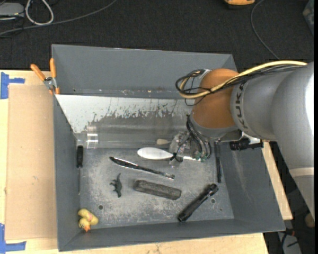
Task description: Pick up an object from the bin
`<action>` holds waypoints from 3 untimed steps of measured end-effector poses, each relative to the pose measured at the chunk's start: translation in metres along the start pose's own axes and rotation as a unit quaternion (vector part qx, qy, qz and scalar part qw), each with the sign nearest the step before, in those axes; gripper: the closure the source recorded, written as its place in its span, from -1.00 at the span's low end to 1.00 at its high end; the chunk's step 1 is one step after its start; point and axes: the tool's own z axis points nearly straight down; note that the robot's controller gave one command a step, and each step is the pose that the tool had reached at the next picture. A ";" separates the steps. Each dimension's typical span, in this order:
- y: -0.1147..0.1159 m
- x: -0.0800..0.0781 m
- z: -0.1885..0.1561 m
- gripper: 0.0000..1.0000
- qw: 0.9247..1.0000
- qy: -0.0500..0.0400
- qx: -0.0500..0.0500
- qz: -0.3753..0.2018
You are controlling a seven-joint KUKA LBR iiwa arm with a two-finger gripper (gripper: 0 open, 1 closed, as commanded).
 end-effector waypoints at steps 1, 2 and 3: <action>0.000 0.000 0.000 1.00 1.000 0.000 0.000 0.000; 0.000 0.002 -0.010 1.00 1.000 0.002 0.001 0.000; 0.000 0.000 -0.036 1.00 1.000 0.001 0.000 0.000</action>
Offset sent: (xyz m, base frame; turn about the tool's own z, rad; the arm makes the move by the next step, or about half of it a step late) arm -0.0002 0.0000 0.0423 -0.0003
